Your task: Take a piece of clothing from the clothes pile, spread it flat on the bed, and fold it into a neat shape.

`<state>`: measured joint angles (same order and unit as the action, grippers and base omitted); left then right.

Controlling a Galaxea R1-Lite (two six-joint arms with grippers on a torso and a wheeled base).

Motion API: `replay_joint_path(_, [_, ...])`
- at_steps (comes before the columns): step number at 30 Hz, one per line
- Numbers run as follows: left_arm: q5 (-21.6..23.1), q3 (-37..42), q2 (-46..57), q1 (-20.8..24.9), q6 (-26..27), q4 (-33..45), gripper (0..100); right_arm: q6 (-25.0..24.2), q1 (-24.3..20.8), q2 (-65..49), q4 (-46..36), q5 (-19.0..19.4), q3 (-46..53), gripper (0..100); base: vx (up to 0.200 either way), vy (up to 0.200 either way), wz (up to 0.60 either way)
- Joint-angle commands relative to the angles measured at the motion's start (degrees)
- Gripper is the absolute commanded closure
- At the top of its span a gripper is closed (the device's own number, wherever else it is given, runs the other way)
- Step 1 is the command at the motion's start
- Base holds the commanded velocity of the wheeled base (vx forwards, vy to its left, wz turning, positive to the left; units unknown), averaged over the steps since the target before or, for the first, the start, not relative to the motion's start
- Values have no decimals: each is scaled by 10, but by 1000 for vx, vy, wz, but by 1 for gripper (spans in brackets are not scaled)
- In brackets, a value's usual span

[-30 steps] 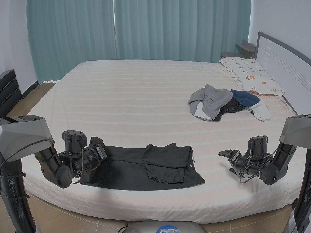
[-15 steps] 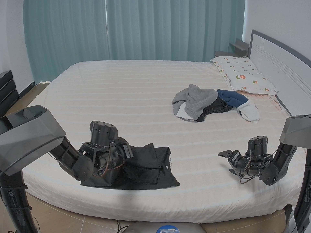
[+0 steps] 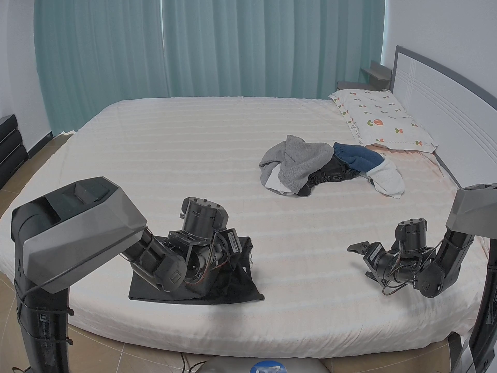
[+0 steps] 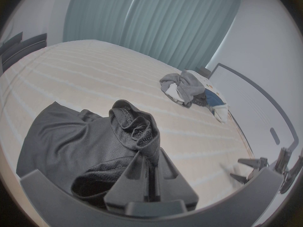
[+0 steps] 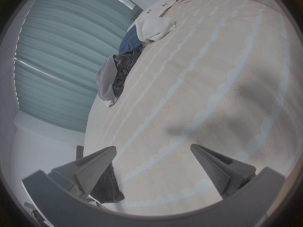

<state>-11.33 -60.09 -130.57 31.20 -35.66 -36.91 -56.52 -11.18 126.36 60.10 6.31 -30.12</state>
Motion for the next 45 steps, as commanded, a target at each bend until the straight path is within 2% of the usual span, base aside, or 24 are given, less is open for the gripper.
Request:
replay_joint_path(1, [-6,-42,-37,4,-21,11,100,1,0,0,0,0,0,0,0,0,0])
replay_joint_path(6, [-6,-56,-50,11,-28,15,100,1,0,1,0,0,0,0,0,0,0])
replay_joint_path(7, [-6,-57,-50,13,-33,14,0,1,0,1,0,0,0,0,0,0,0])
replay_joint_path(15, [0,-55,-41,21,-47,11,0,1,0,1,0,0,0,0,0,0,0])
replay_joint_path(20, [-5,-19,19,15,-82,9,0,1,0,3,0,0,1,0,0,0,0])
replay_joint_path(28, [7,109,104,-33,-170,4,0,1,-2,3,0,1,4,0,-25,0,0])
replay_joint_path(30, [46,141,124,-60,-202,-3,0,0,-5,3,0,1,4,0,-200,0,0])
replay_joint_path(32, [83,161,131,-80,-210,-9,0,1,-5,3,0,1,4,0,-200,0,0])
replay_joint_path(33, [86,162,131,-82,-211,-10,0,1,-5,3,0,0,4,0,-200,0,0])
replay_joint_path(34, [117,172,125,-95,-220,-13,0,0,-4,1,0,0,4,0,0,0,0])
replay_joint_path(39, [131,166,81,-107,-265,-59,0,0,-3,5,0,1,5,0,0,0,0])
replay_joint_path(45, [133,165,69,-133,-271,-84,0,3,-6,9,0,1,4,0,0,0,0])
